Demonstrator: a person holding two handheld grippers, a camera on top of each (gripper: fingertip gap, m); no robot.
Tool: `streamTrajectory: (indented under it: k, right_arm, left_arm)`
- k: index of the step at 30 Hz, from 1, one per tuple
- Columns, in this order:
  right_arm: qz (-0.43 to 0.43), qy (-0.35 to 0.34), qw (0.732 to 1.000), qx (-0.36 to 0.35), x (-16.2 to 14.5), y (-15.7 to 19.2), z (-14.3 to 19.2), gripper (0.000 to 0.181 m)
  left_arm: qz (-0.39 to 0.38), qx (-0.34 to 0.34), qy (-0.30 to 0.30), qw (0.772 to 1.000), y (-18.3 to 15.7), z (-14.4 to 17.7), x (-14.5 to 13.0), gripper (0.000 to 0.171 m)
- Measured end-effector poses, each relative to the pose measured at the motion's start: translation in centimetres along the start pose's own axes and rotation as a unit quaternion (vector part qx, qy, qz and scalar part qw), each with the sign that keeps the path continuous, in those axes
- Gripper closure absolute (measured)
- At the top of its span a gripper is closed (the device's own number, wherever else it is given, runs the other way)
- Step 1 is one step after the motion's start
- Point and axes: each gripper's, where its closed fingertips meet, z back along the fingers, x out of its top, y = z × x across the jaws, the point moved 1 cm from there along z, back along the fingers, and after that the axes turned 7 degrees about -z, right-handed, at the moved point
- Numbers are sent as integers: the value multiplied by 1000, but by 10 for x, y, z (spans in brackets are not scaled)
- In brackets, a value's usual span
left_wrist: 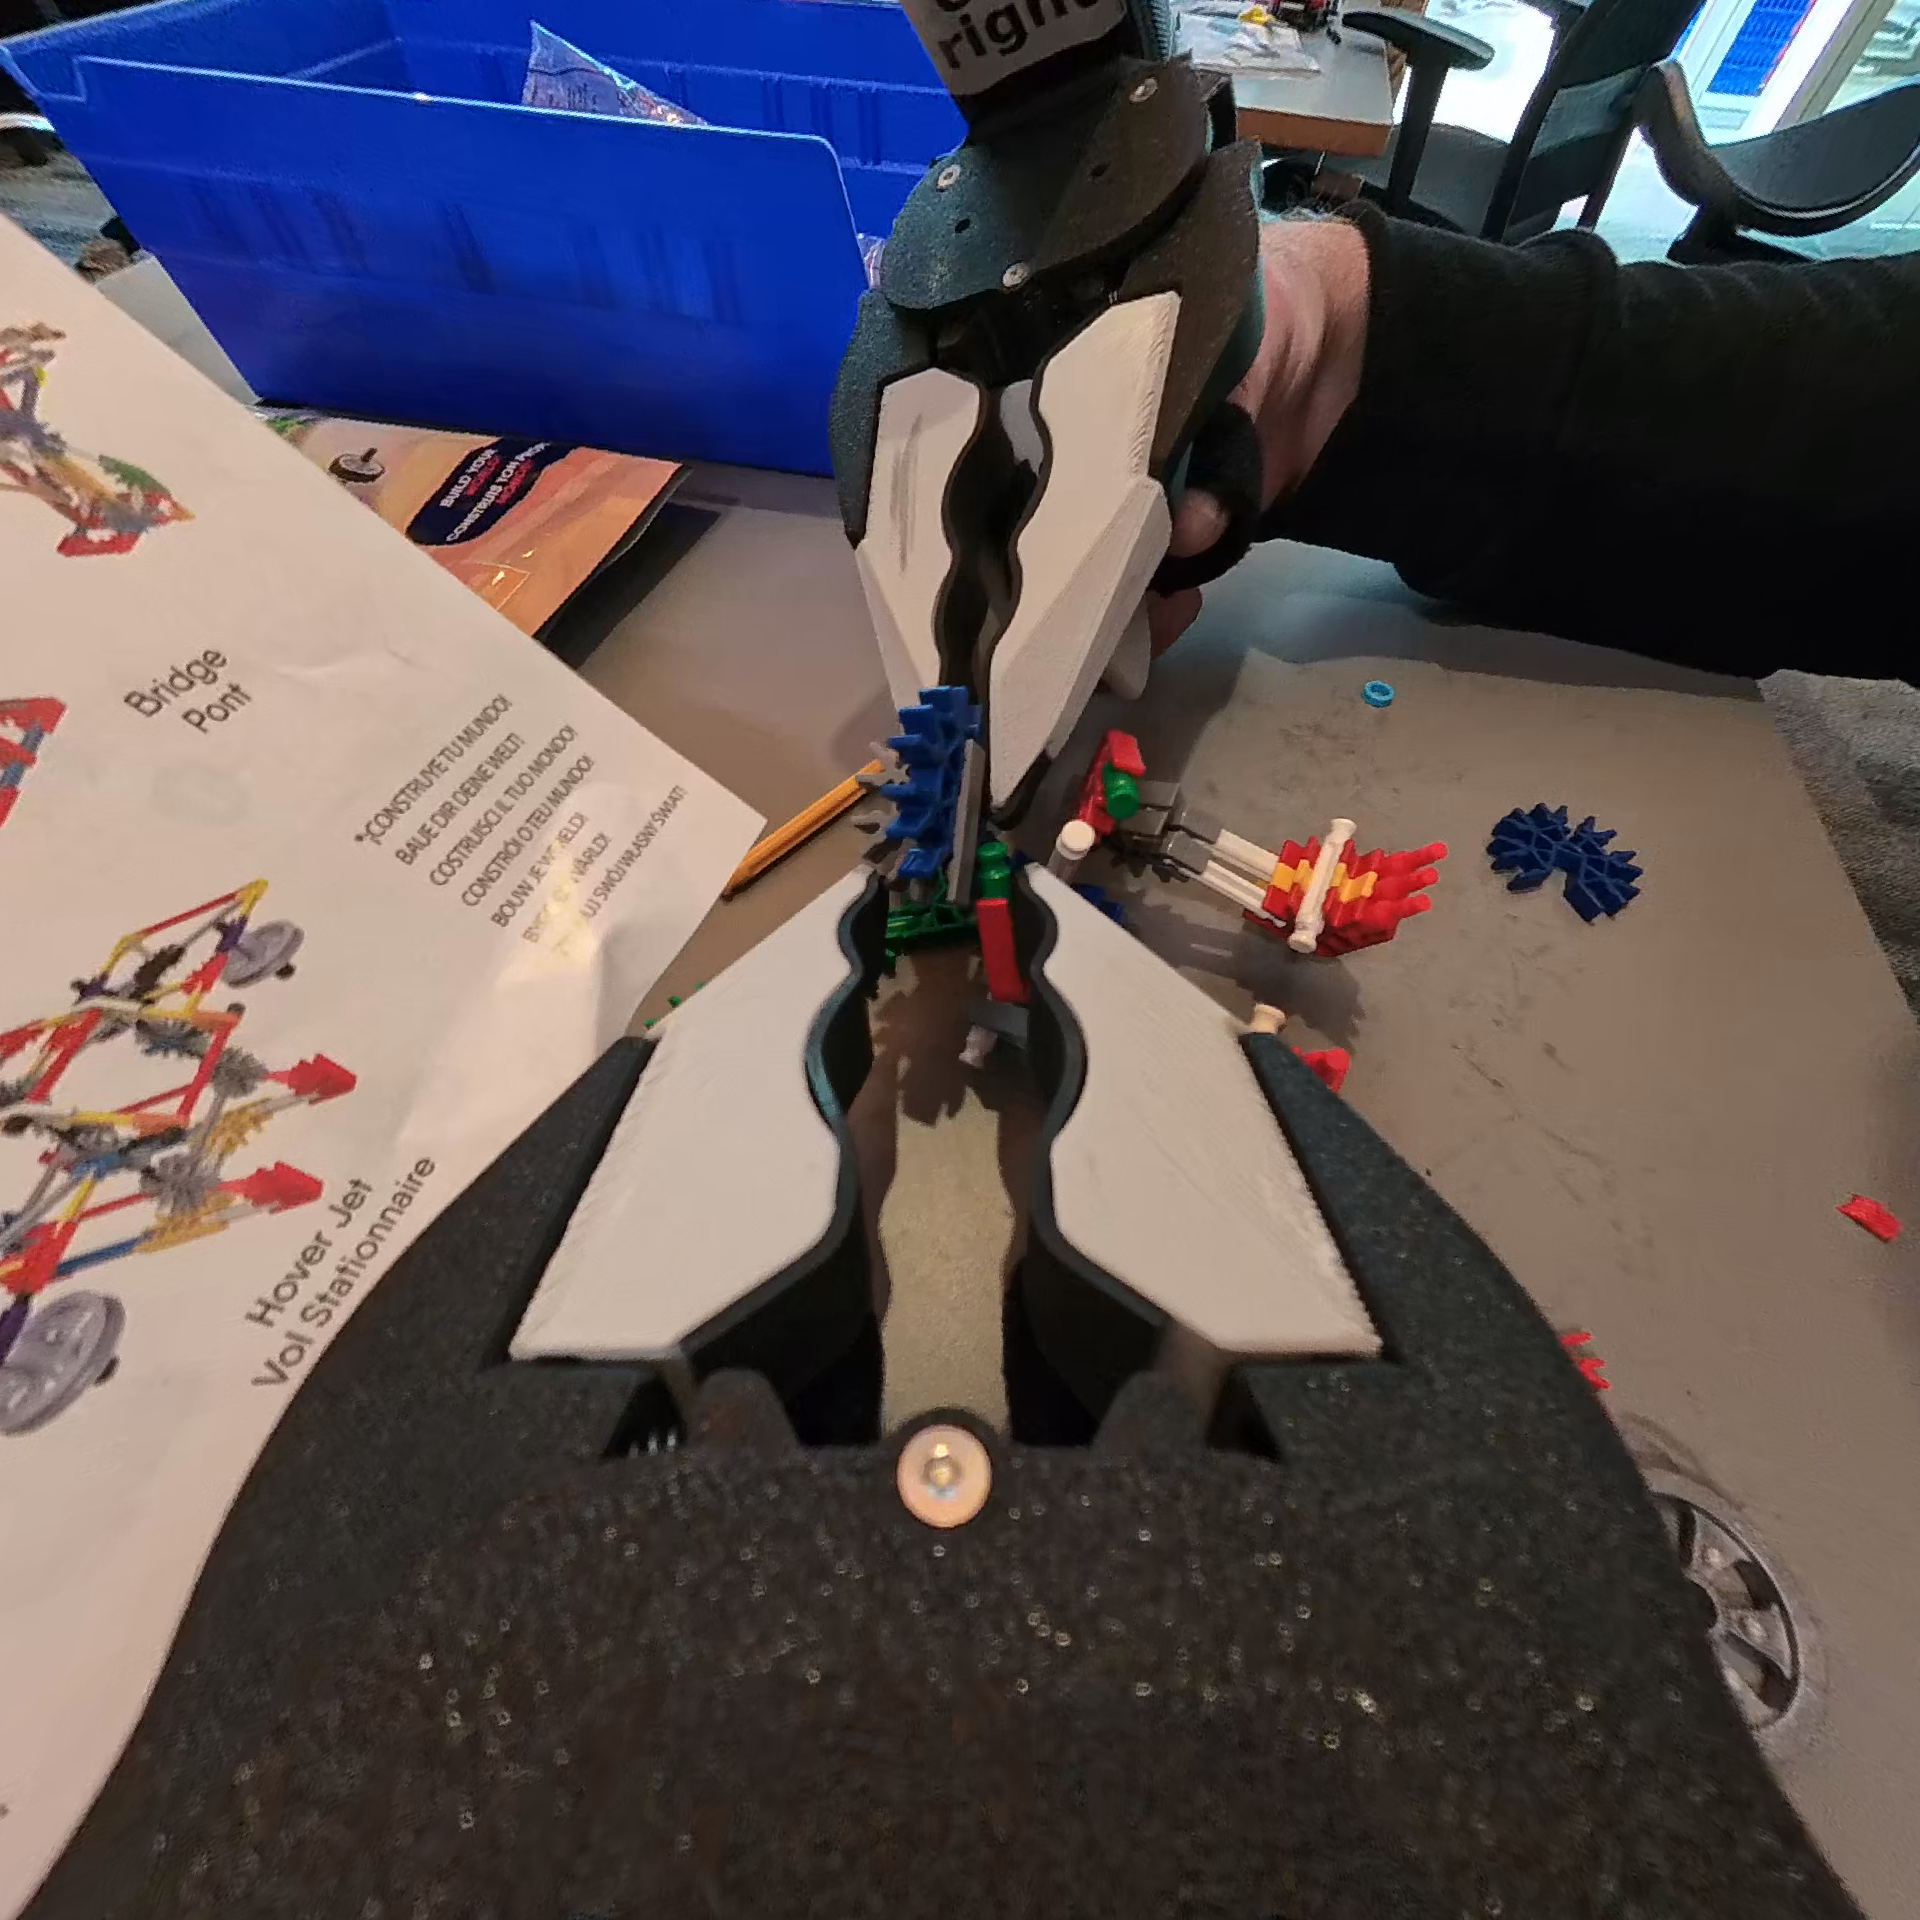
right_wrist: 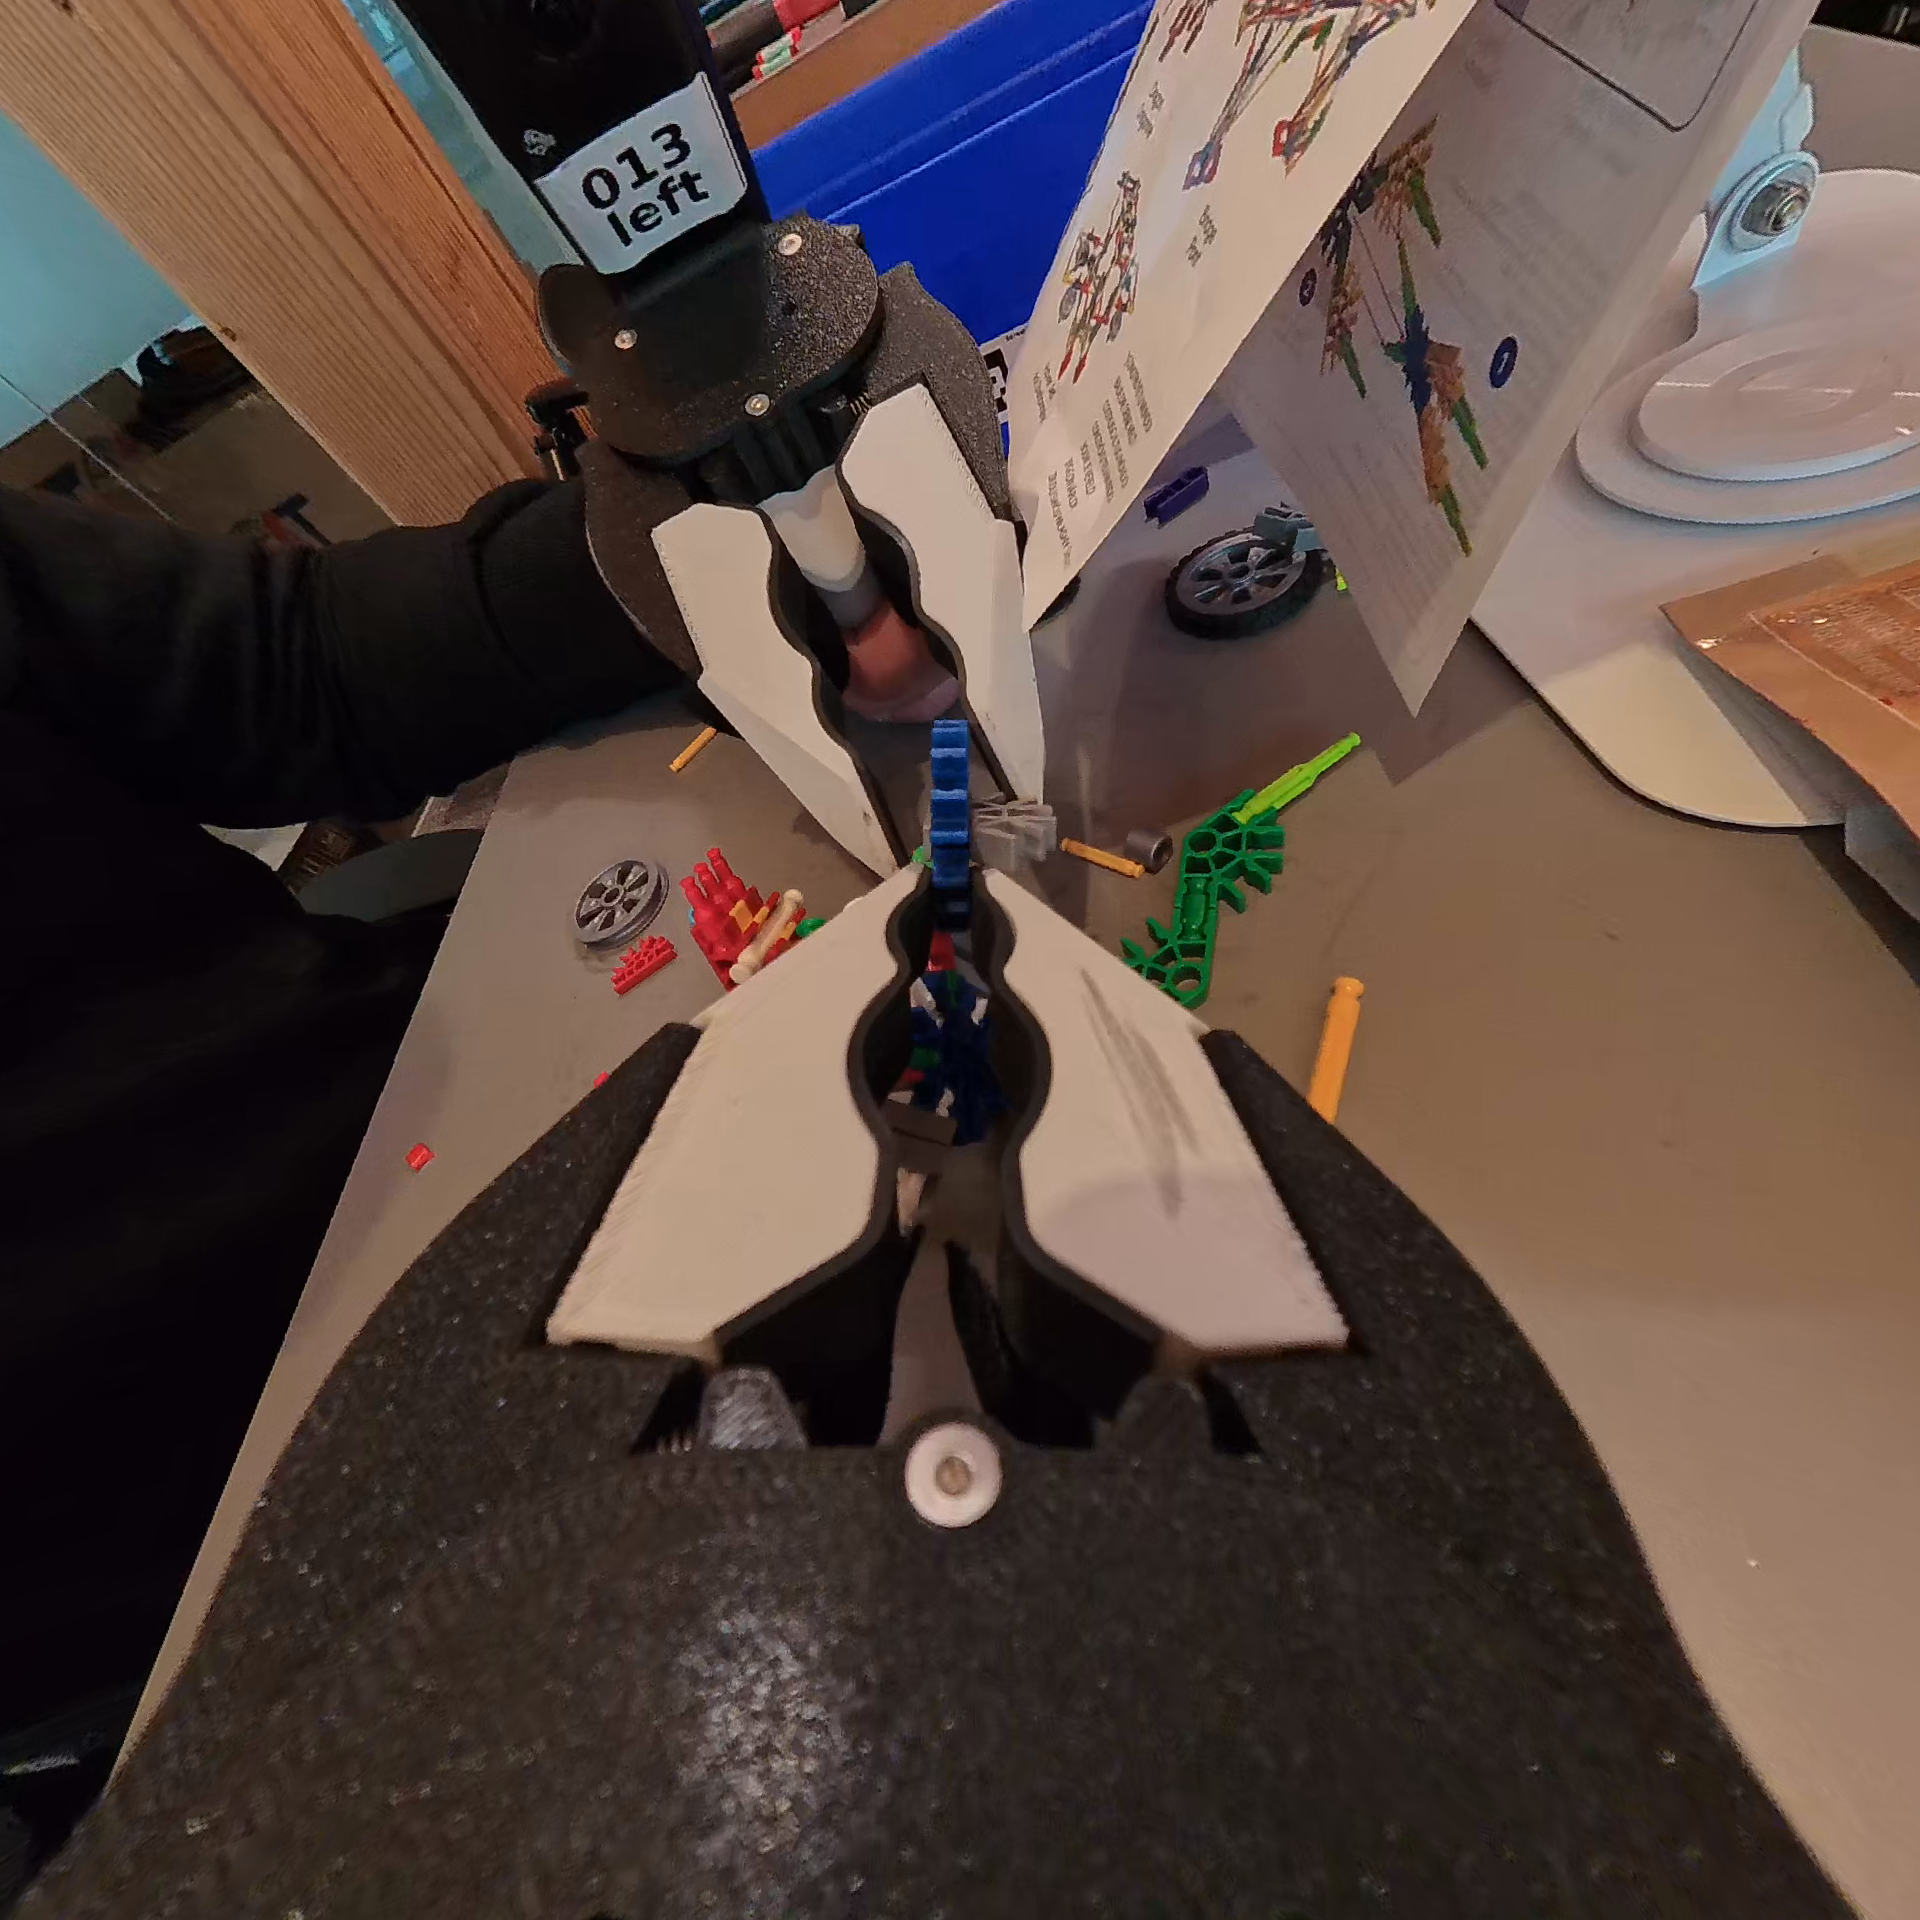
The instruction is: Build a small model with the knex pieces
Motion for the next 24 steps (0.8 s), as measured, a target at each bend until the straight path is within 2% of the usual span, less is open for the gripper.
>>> streamTrajectory:
  k: [15,24]
  right_arm:
    - [5,-36,999,17,10,7,0,176]
    - [62,-42,997,2,13,13,-1,176]
  left_arm:
    - [28,-13,-39,999,1,7,8,151]
    - [25,-18,-47,998,0,9,12,153]
